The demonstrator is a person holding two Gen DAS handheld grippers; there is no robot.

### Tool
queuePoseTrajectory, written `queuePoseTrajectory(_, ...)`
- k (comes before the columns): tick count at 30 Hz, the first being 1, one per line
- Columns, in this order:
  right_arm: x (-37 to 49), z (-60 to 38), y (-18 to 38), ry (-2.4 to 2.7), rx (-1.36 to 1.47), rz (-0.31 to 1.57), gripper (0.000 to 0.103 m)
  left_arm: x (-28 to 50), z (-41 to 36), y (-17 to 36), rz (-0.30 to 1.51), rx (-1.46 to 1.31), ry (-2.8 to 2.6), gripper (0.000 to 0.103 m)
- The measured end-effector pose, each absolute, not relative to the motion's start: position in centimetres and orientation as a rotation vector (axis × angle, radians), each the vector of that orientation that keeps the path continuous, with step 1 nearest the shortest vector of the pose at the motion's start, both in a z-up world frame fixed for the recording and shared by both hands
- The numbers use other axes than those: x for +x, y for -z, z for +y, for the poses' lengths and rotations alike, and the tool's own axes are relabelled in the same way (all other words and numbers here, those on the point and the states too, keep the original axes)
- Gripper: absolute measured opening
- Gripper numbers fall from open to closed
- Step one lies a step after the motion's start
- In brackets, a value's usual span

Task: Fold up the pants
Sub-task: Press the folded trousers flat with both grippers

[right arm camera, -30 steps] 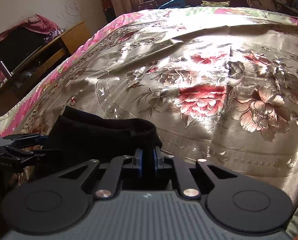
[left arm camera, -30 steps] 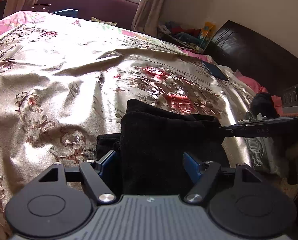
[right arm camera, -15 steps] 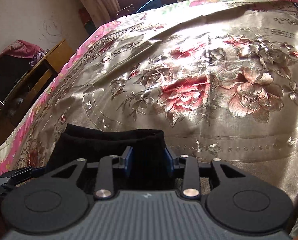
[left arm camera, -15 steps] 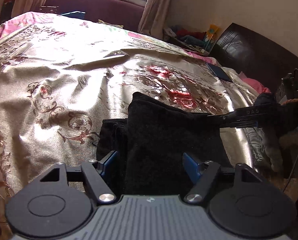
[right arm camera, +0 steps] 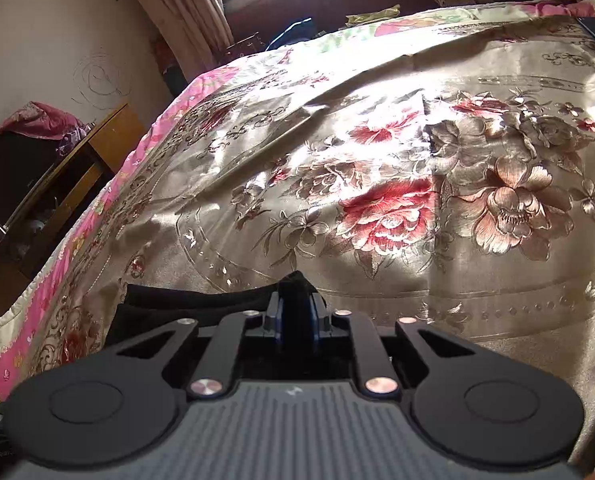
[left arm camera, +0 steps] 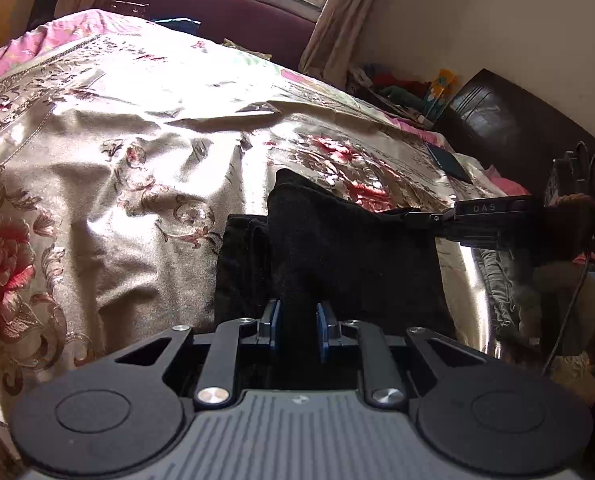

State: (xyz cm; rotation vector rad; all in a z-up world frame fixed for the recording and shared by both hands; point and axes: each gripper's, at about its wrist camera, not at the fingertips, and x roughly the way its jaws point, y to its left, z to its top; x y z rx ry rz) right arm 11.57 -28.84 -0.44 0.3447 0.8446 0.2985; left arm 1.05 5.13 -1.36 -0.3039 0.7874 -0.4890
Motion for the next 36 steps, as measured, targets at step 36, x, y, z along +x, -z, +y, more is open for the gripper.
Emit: queuePoseTrajectory(36,5.9,-25.7,2.7,-0.196,0.357,0.68,0.032,-2.1,1.0,0.2,0.709,-0.074,0.395,0.059)
